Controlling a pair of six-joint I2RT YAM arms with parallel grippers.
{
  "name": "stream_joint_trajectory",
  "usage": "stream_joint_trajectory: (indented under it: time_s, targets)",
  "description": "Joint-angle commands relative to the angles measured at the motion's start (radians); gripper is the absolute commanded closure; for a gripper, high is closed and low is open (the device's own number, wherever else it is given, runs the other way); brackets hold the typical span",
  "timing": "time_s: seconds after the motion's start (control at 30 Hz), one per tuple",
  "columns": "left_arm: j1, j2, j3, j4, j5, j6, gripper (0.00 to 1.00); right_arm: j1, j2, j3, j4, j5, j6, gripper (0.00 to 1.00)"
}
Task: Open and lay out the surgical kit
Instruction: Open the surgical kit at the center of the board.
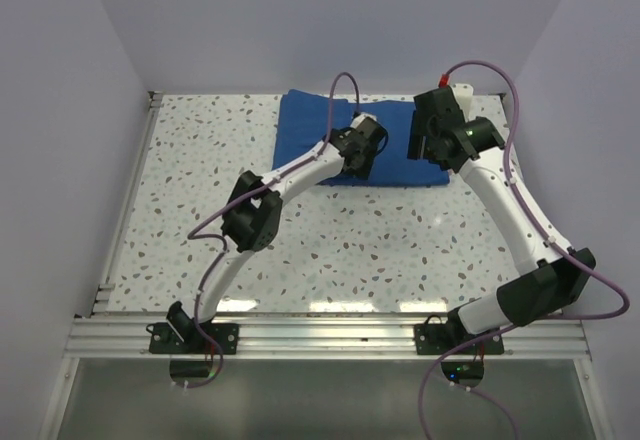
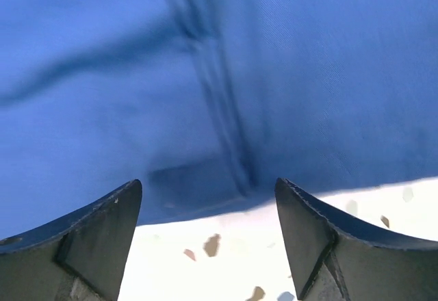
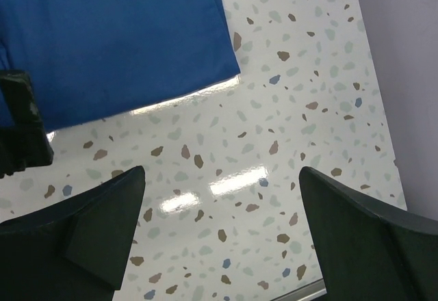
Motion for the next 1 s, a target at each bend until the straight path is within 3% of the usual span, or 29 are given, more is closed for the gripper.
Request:
stream_joint_trajectory:
  time_s: [0.0,0.33,0.57,0.97]
  targets:
    - [0.037,-0.127,0.0,0.063,-0.096,-0.024,0.18,0.003,-0.002,-0.005,0.0,-0.015,-0.009,0.01]
    - [0.066,-0.115,-0.001,0.076,-0.044,-0.029,0.22,0.003,-0.007,-0.035,0.007,0.002,-0.023,0.01]
    - [0.034,-0.079,-0.081,0.087,-0.03,-0.041,0.23,0.003,0.018,-0.022,0.019,0.004,-0.034,0.01]
    - [0.024,0.025,-0.055,0.071,-0.008,-0.053,0.23,0.001,0.042,-0.026,0.027,0.01,-0.044,0.01]
